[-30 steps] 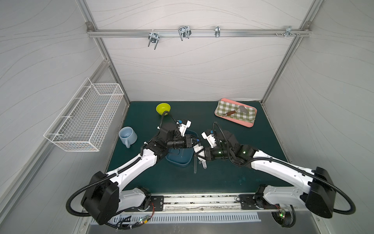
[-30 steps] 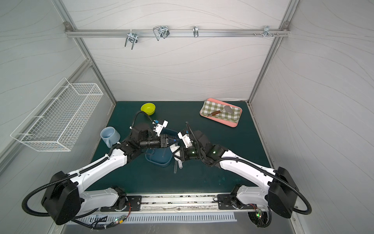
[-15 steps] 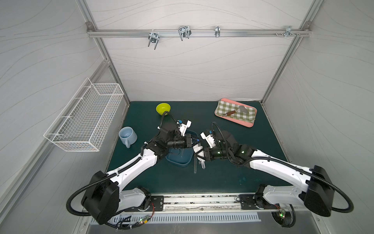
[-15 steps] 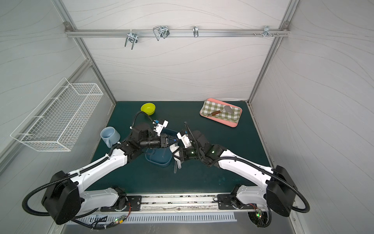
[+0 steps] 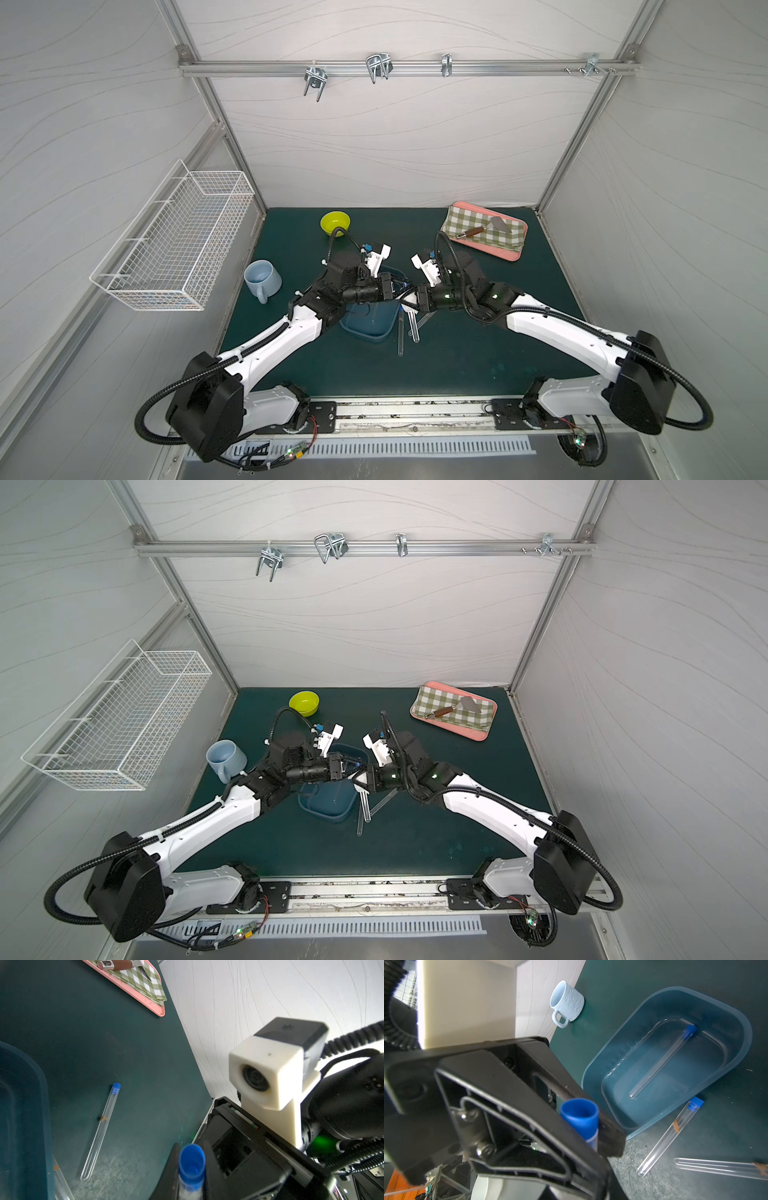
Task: Wipe the exteriors of test tubes
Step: Wipe the dirt from the test tube.
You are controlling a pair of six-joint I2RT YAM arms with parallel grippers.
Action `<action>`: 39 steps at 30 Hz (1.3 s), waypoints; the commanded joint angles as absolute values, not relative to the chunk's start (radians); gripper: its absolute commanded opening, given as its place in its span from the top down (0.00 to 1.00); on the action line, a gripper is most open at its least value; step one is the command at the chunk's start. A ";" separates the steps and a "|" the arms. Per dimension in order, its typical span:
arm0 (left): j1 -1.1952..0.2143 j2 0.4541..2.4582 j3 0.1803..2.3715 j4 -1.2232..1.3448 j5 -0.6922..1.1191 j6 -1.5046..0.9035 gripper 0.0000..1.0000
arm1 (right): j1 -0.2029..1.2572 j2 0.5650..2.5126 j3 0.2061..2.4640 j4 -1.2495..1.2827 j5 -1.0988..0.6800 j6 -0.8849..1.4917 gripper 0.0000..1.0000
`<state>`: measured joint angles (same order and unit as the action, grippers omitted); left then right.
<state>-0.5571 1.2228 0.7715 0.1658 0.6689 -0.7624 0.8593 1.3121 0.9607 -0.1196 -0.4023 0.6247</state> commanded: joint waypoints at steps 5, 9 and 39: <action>-0.555 1.216 0.785 0.173 0.650 -0.756 0.97 | 0.914 1.241 0.871 -0.074 -0.410 0.654 0.80; -0.542 1.218 0.785 0.173 0.655 -0.758 0.97 | 0.972 1.185 0.781 -0.068 -0.365 0.709 0.80; -0.522 1.221 0.785 0.175 0.664 -0.775 0.97 | 0.879 1.297 0.868 0.029 -0.480 0.680 0.80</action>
